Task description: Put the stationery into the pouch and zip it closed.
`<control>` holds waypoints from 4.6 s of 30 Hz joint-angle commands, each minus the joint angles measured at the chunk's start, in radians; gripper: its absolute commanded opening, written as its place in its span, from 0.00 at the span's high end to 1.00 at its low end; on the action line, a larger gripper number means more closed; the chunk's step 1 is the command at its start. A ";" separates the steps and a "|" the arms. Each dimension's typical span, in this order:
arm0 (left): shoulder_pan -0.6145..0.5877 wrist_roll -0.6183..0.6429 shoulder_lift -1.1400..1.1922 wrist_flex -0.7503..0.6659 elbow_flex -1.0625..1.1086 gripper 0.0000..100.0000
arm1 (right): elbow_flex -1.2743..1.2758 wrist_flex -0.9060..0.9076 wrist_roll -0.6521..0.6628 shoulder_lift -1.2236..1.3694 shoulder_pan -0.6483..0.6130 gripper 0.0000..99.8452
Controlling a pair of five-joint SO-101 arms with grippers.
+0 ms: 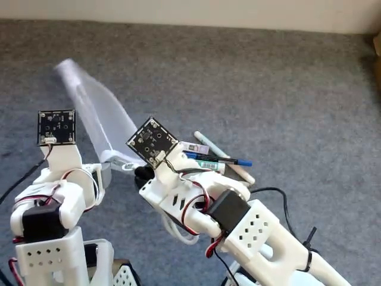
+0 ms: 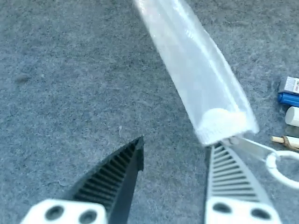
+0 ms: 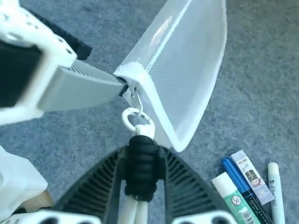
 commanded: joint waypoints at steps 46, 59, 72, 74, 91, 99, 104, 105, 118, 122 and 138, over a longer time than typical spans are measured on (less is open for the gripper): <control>0.056 -0.114 -0.001 -0.104 0.042 0.89 | 0.124 -0.054 0.005 -0.038 -0.096 1.00; -0.096 -0.112 -0.001 -0.167 0.162 0.97 | 0.124 -0.053 0.006 -0.038 -0.090 1.00; -0.200 -0.106 0.008 -0.158 0.180 0.98 | 0.283 -0.059 0.014 -0.031 -0.053 1.00; -0.194 -0.106 0.007 -0.158 0.180 0.98 | 0.292 -0.059 0.014 -0.036 -0.053 1.00; -0.200 -0.112 -0.001 -0.023 0.145 0.63 | 0.251 -0.012 -0.072 -0.025 -0.051 0.89; -0.259 -0.114 0.010 0.068 0.047 0.63 | 0.015 0.097 -0.158 0.183 -0.053 0.89; -0.427 -0.186 0.007 0.054 0.045 0.63 | -0.070 0.096 -0.164 0.289 -0.054 0.89; -0.449 -0.193 0.004 0.052 0.045 0.63 | -0.074 0.096 -0.164 0.300 -0.056 0.89; -0.555 -0.176 0.001 0.157 -0.071 0.63 | -0.082 -0.007 -0.164 0.329 -0.064 0.89; -0.550 -0.175 0.001 0.157 -0.039 0.63 | -0.082 -0.051 -0.164 0.331 -0.081 0.89; -0.914 -0.097 0.008 0.095 -0.041 0.63 | -0.269 -0.073 -0.247 0.677 -0.245 0.89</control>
